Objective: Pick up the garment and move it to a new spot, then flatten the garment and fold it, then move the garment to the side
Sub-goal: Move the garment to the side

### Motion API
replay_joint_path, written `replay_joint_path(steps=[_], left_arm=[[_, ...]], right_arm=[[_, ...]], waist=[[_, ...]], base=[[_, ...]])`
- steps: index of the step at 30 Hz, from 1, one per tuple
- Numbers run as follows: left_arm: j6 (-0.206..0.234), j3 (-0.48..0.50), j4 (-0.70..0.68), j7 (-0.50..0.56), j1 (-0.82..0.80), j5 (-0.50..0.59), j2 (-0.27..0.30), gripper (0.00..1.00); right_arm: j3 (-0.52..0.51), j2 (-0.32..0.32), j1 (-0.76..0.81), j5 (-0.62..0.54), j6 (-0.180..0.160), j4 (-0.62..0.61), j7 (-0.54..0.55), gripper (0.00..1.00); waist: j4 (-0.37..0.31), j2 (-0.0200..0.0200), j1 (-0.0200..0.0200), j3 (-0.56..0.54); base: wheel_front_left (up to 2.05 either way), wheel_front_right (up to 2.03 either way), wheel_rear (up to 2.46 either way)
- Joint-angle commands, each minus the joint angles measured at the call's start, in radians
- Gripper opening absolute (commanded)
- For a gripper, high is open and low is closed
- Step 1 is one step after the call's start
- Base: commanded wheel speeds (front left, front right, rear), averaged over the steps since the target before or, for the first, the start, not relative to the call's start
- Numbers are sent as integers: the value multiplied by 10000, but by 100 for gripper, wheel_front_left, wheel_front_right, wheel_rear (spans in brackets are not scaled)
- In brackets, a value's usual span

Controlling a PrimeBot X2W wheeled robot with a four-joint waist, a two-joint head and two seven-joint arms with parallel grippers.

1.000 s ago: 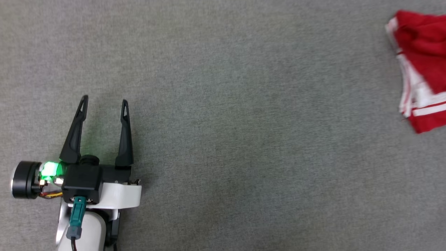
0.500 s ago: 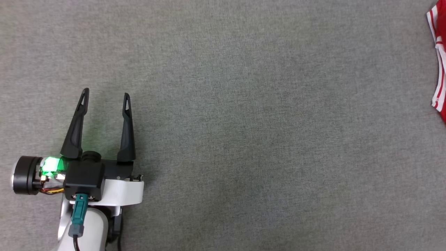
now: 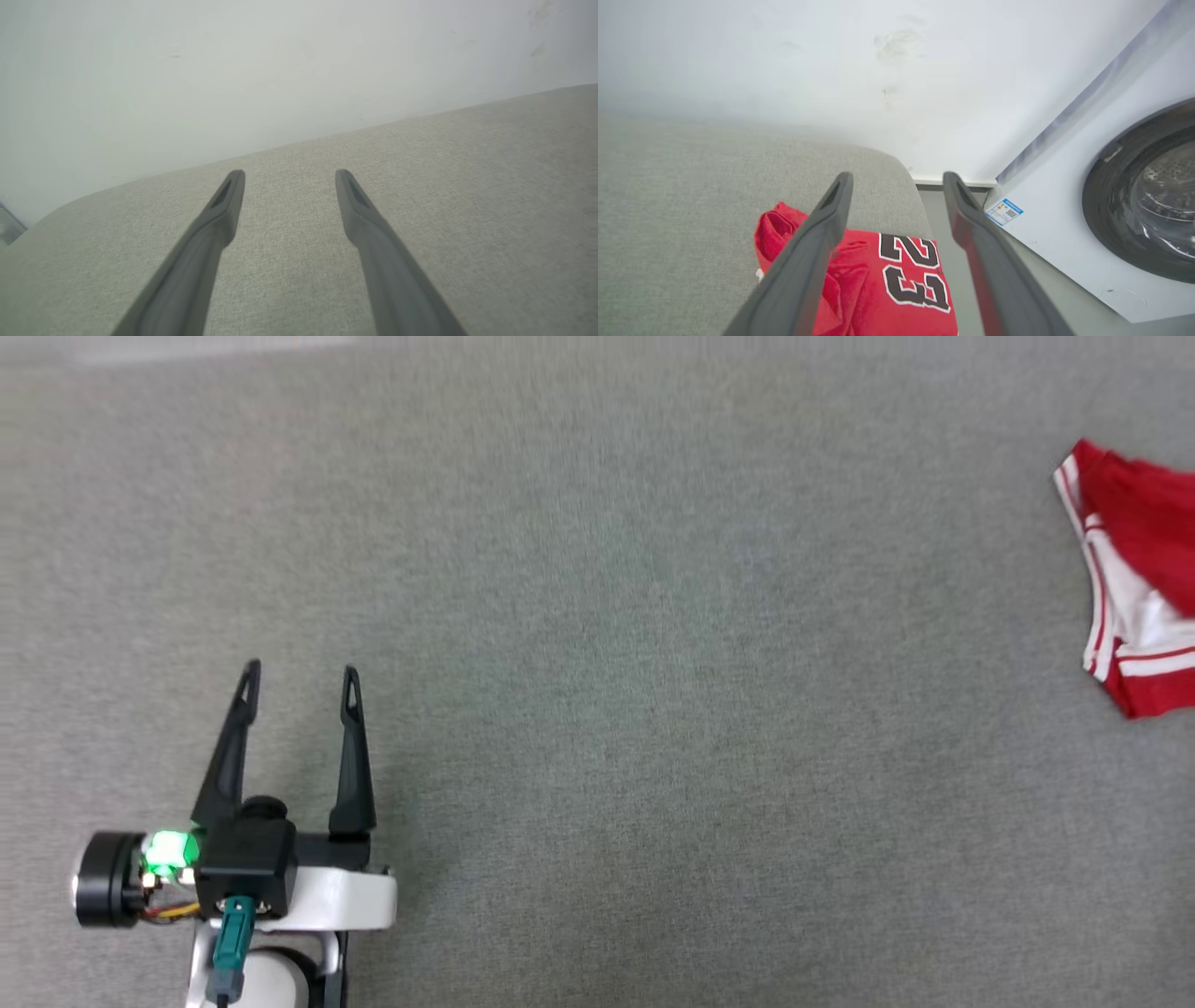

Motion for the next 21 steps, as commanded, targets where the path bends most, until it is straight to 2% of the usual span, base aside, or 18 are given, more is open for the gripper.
replay_joint_path(steps=[1, 11, 21], left_arm=[[52, 49, 76, -21, 204, -86, -84, 100], [-4, 147, 479, -21, 990, -293, -327, 100], [-185, 303, 834, -21, 1448, -381, -500, 100]], right_arm=[[-41, 164, 170, -78, -19, -304, -354, 100], [100, 1621, 1495, -515, -18, -2479, -2166, 100], [389, 3287, 3735, -1009, -18, -4221, -2818, 100]], waist=[[71, 0, 0, -591], [509, 0, 0, -1927], [857, 0, 0, -2813]], base=[[0, 0, 0], [0, 0, 0], [0, 0, 0]])
